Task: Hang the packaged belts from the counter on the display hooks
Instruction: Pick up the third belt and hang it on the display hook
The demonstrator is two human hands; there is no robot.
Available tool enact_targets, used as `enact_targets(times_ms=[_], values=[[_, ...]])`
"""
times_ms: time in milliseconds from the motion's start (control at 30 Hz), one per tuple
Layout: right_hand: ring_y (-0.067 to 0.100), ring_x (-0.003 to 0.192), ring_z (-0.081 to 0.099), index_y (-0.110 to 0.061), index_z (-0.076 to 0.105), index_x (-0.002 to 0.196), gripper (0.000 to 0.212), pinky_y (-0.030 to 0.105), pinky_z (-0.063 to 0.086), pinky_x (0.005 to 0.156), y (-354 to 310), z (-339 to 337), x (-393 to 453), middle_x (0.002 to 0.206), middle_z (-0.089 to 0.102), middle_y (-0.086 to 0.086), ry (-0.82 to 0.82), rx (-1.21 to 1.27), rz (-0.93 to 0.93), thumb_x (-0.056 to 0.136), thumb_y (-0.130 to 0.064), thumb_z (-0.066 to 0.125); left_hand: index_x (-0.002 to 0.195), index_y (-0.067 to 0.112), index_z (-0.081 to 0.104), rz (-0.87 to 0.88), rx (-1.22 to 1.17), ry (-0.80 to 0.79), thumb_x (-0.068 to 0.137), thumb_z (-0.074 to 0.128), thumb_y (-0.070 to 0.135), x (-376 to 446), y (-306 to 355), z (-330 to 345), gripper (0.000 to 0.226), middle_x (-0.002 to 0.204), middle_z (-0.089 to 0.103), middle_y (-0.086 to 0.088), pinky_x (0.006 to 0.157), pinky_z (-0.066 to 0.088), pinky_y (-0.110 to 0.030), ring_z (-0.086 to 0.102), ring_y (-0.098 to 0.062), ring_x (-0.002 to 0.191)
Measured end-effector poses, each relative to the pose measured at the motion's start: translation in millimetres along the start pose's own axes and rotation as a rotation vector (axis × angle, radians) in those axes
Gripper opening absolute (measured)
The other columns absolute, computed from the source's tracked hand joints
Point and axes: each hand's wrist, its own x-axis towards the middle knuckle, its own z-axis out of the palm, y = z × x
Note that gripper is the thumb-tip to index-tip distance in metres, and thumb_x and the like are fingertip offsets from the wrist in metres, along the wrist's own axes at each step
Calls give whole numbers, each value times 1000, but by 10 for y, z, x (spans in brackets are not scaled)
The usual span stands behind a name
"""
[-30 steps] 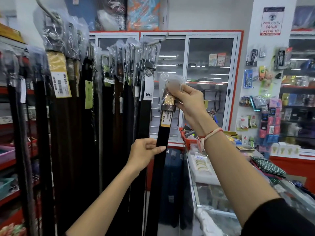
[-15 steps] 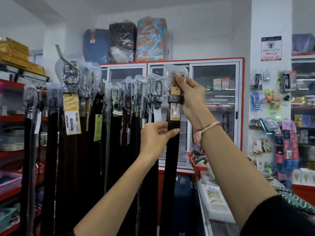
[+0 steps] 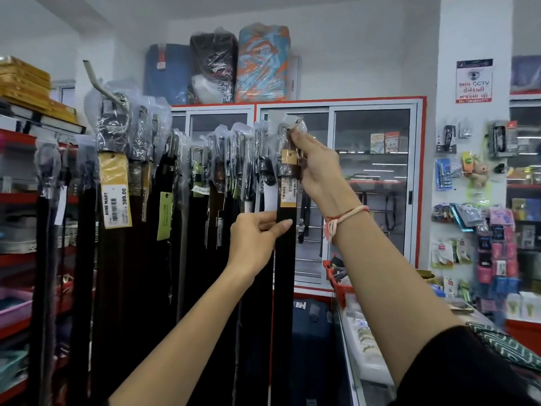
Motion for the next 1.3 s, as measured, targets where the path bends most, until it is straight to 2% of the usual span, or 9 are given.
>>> enact_targets(times_ms=[67, 200, 300, 500, 600, 767, 933, 1167, 1300], values=[[13, 66, 65, 2, 64, 118, 32, 26, 60, 60, 30, 21, -45, 81, 69, 4, 30, -23, -15, 88, -8, 67, 116, 7, 69, -5, 5, -22, 86, 71, 22, -21, 6, -42, 34, 108, 75, -7, 93, 56, -48, 71, -19, 102], [15, 97, 65, -13, 61, 125, 38, 29, 55, 86, 110, 55, -164, 105, 65, -2, 245, -379, -239, 88, -17, 69, 120, 6, 66, 85, 117, -9, 94, 59, 11, -182, 110, -216, 27, 99, 73, -2, 90, 58, -40, 71, -15, 93], [13, 109, 51, -25, 59, 115, 27, 9, 44, 83, 196, 167, -341, 118, 54, 0, 385, -666, -544, 89, -19, 65, 111, 14, 71, 330, 304, 136, 92, 63, 17, -359, 291, -525, 20, 94, 77, 1, 84, 61, -36, 73, -8, 86], [11, 81, 68, -17, 71, 93, 10, 24, 57, 80, 409, 761, -613, 90, 72, 2, 7, -630, -503, 86, -11, 67, 106, 10, 70, 736, 595, 600, 95, 59, 16, -594, 594, -1342, 17, 96, 64, 1, 77, 36, -7, 53, -12, 89], [19, 78, 73, -15, 75, 92, 9, 40, 61, 84, 615, 1090, -678, 83, 76, 2, -145, -605, -339, 85, -17, 71, 113, 11, 62, 541, 504, 706, 95, 58, 25, -573, 562, -1665, 24, 105, 51, -3, 82, 39, -16, 51, -18, 96], [16, 73, 71, -3, 75, 100, 35, 30, 62, 75, 799, 1440, -764, 93, 78, 14, -215, -654, -172, 83, -33, 74, 100, 15, 68, 54, 166, 313, 89, 63, 40, -435, 432, -1985, 28, 94, 69, 1, 78, 51, -28, 66, -11, 89], [21, 63, 73, 1, 73, 94, 36, 29, 63, 57, 763, 1596, -775, 85, 78, 16, -191, -703, -146, 79, -30, 79, 81, 16, 73, -42, -16, 168, 88, 66, 31, -361, 457, -2107, 18, 68, 74, 5, 45, 50, -10, 70, -1, 56], [25, 63, 76, -8, 73, 78, 26, 37, 64, 61, 940, 1612, -744, 75, 78, 11, -93, -714, -242, 73, -31, 84, 84, 17, 73, -29, 23, 222, 85, 68, 36, -295, 356, -2118, 19, 77, 71, 5, 47, 51, -11, 69, 1, 57], [18, 61, 74, -3, 74, 91, 27, 30, 63, 61, 917, 1564, -793, 78, 77, 11, -136, -679, -225, 76, -25, 82, 95, 18, 74, 33, 101, 286, 82, 72, 40, -348, 278, -2108, 25, 86, 74, 5, 72, 60, -30, 68, 0, 79]])
